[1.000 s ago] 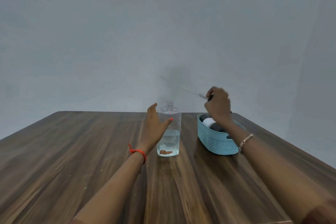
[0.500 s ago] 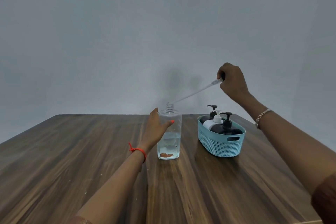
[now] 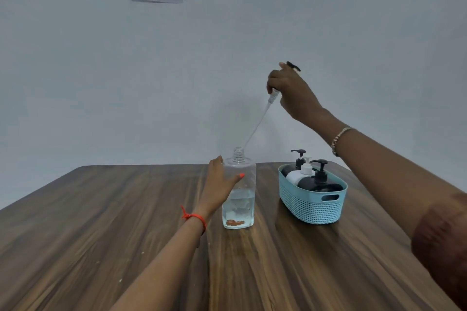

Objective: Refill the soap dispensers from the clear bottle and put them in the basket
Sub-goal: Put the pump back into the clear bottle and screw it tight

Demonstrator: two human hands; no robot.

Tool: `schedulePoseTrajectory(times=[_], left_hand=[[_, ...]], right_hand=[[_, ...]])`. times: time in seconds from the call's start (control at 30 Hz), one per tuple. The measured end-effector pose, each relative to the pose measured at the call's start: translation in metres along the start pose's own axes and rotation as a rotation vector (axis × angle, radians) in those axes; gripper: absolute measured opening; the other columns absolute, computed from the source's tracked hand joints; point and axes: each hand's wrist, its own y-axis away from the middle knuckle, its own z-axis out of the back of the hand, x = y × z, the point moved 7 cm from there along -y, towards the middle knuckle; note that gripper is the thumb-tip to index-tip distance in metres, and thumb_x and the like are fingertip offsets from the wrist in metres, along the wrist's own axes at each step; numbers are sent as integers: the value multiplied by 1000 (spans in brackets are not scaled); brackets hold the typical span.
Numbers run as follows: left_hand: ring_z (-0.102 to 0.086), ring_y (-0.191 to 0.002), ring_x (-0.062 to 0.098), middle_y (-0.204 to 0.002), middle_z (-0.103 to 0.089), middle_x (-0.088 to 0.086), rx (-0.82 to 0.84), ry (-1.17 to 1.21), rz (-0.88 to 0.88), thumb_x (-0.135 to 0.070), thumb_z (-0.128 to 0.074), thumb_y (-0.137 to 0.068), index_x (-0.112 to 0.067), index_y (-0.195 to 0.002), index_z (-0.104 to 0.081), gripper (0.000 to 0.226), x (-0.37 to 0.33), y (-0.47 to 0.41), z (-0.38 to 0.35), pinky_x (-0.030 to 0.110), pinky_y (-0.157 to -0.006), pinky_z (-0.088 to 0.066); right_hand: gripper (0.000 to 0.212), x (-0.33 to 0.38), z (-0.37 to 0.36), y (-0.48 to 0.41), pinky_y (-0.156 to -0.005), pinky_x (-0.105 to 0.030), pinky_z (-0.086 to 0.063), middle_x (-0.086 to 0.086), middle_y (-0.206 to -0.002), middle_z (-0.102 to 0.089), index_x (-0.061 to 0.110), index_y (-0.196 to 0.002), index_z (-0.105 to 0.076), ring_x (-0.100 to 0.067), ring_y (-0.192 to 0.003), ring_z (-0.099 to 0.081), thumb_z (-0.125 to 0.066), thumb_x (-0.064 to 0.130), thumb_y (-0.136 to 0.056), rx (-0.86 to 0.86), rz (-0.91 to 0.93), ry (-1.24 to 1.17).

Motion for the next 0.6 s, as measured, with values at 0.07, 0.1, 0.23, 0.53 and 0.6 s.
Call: schedulePoseTrajectory(times=[0.07, 0.1, 0.23, 0.53, 0.6], left_hand=[[-44, -117, 15, -133, -40, 4, -4, -7, -3, -34, -67, -82, -8, -133, -36, 65, 1, 0, 0, 26, -93, -39], [-43, -114, 13, -133, -40, 3, -6, -7, -6, -34, -67, -82, -9, -133, -36, 64, 2, 0, 0, 24, -90, -38], [-45, -110, 12, -128, -42, 1, -15, -21, -24, -37, -67, -82, -13, -128, -39, 59, 3, -3, 0, 17, -81, -37], [-44, -126, 18, -146, -39, 5, 36, 81, 46, -39, -63, -84, -15, -143, -26, 73, 14, -10, -9, 20, -90, -32], [-41, -130, 21, -147, -37, 6, 47, 108, 49, -39, -63, -84, -15, -144, -24, 75, 15, -10, -12, 23, -92, -33]], right_hand=[[47, 20, -8, -8, -112, -35, -23, -20, -100, -61, -3, -89, -62, -33, -114, -50, -30, -25, -63, 45, 94, -23], [48, 34, -17, -9, -111, -37, -25, -18, -104, -62, -2, -94, -63, -31, -117, -49, -31, -24, -65, 84, 148, -27], [49, 83, -72, 8, -103, -35, -34, -10, -122, -58, 5, -118, -56, -25, -124, -43, -32, -20, -83, 287, 289, -11], [45, 90, -94, 29, -81, -28, -38, -8, -108, -58, 8, -123, -44, -23, -107, -46, -36, -16, -86, 274, 303, 28], [46, 87, -96, 33, -84, -33, -43, -9, -113, -58, 8, -124, -43, -23, -111, -45, -35, -17, -86, 325, 274, 36]])
